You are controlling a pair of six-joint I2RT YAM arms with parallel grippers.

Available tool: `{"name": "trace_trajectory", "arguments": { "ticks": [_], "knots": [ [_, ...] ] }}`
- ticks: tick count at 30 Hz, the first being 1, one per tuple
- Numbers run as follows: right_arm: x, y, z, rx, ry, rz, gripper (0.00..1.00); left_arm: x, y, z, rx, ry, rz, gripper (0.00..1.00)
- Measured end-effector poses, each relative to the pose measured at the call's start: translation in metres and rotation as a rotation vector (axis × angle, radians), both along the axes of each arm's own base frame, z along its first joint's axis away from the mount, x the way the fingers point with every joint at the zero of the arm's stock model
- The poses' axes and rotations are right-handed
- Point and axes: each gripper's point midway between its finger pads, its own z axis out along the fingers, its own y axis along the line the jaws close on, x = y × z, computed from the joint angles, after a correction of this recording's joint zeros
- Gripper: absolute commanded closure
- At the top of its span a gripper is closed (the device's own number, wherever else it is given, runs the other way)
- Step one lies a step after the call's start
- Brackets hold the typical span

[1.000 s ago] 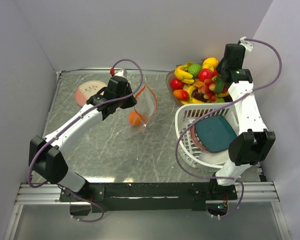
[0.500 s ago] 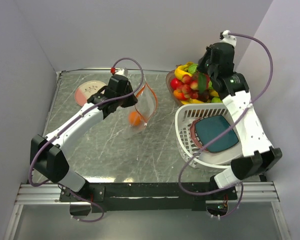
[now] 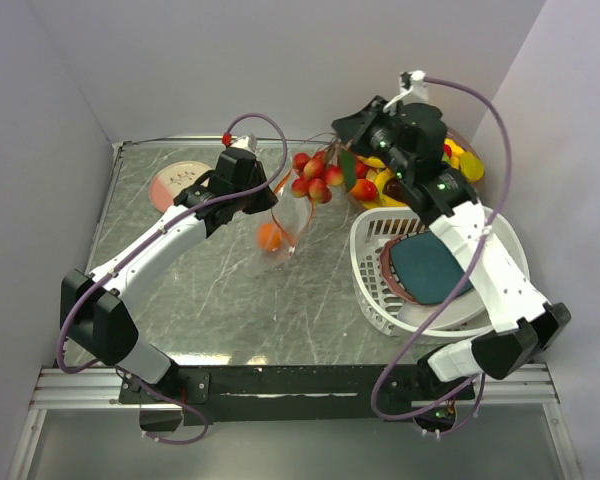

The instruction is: Place the food in the zip-top bag and seal the zipper

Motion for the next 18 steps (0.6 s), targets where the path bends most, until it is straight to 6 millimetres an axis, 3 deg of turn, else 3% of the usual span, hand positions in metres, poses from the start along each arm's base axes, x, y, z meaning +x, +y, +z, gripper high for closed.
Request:
{"name": "trace_trajectory", "arguments": {
  "ticks": [4, 8, 13, 18],
  "knots": [
    [0.006, 0.027, -0.025, 0.036, 0.054, 0.063, 1.0, 0.0, -0.001, 0.0, -0.008, 0.005, 0.003, 0.99],
    [0.014, 0.041, -0.058, 0.049, 0.125, 0.092, 1.0, 0.0, -0.001, 0.001, -0.011, 0.005, 0.005, 0.99],
    [0.023, 0.047, -0.093, 0.032, 0.197, 0.089, 1.0, 0.0, -0.001, 0.0, -0.011, 0.005, 0.005, 0.99],
    [0.026, 0.044, -0.101, 0.011, 0.211, 0.064, 1.0, 0.0, -0.001, 0.0, -0.01, 0.005, 0.005, 0.99]
  ]
}}
